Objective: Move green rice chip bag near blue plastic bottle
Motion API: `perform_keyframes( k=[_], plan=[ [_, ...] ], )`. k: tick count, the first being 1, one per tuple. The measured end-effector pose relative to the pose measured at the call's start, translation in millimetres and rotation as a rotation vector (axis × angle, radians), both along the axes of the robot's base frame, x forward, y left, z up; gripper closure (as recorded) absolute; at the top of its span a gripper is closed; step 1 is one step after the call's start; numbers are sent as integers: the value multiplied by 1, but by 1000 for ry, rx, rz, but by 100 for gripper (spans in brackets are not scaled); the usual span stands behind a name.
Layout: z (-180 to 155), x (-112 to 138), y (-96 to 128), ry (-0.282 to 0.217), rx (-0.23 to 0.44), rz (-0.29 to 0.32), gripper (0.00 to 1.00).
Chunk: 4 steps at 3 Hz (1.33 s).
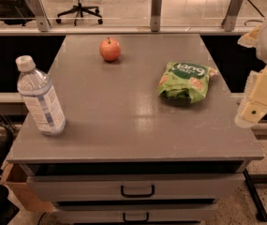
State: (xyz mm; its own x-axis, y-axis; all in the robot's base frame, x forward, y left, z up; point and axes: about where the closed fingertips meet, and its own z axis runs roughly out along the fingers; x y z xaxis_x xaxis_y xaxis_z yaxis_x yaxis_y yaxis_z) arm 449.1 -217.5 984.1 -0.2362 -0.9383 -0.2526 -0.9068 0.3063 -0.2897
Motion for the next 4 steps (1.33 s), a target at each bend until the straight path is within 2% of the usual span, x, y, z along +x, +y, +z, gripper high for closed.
perform_keyframes(
  k=[1, 2, 3, 4],
  plan=[
    [-4, 45, -3, -47, 91, -87, 0],
    [-27, 134, -9, -33, 247, -301, 0],
    [-48, 183, 1, 19, 306, -447, 0],
    [-76, 202, 9, 112, 372, -612, 0]
  ],
)
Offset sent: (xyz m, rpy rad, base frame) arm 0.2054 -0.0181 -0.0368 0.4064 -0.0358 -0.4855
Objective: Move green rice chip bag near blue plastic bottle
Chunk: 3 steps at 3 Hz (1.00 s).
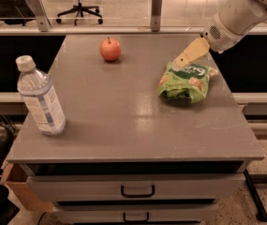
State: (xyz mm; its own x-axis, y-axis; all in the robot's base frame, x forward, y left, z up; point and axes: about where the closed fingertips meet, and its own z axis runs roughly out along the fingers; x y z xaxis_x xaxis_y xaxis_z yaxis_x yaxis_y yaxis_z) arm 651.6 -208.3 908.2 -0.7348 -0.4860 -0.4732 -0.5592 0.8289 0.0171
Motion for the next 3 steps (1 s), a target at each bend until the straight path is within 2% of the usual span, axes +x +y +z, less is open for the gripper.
perform_keyframes(
  k=[1, 2, 3],
  plan=[
    [-2, 0, 1, 21, 26, -62, 0],
    [-2, 0, 1, 21, 26, -62, 0],
    [-7, 0, 2, 22, -19, -85, 0]
  ],
)
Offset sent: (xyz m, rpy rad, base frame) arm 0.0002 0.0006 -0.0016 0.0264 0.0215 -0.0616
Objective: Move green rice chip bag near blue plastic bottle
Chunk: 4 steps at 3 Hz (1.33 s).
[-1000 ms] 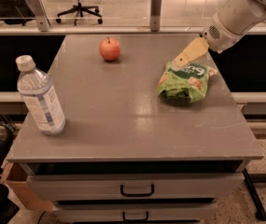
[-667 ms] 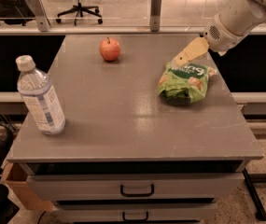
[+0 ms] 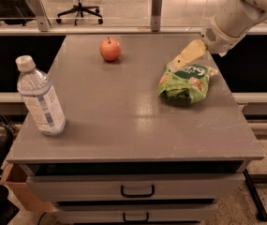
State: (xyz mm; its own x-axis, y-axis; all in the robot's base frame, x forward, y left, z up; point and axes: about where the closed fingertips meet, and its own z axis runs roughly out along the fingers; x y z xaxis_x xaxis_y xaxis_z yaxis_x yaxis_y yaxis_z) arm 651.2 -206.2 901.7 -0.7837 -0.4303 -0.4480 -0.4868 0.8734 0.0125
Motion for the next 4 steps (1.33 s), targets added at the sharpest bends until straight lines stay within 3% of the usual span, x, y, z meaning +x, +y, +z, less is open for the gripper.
perform_keyframes(
  k=[2, 3, 4],
  plan=[
    [-5, -16, -8, 29, -122, -90, 0],
    [-4, -22, -8, 52, -108, -90, 0],
    [5, -26, 3, 66, -34, -46, 0]
  ],
)
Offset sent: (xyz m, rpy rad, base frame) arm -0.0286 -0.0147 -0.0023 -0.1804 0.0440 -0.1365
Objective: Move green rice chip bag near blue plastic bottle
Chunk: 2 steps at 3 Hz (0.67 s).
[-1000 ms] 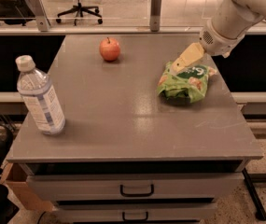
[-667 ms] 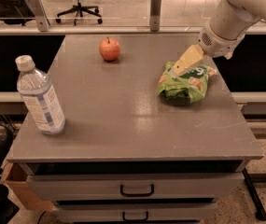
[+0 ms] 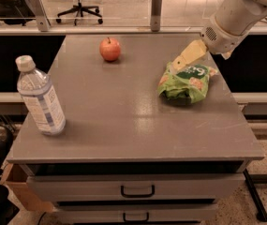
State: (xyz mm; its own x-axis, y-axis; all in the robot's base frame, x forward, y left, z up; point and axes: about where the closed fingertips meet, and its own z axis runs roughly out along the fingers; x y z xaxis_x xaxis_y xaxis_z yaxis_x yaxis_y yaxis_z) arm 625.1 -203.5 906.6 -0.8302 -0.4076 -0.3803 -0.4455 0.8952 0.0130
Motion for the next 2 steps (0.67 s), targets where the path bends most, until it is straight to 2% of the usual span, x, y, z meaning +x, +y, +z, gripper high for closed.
perform_keyframes(
  k=[1, 2],
  plan=[
    [2, 0, 5, 0, 19, 9, 0],
    [-1, 1, 8, 19, 14, -18, 0]
  ],
)
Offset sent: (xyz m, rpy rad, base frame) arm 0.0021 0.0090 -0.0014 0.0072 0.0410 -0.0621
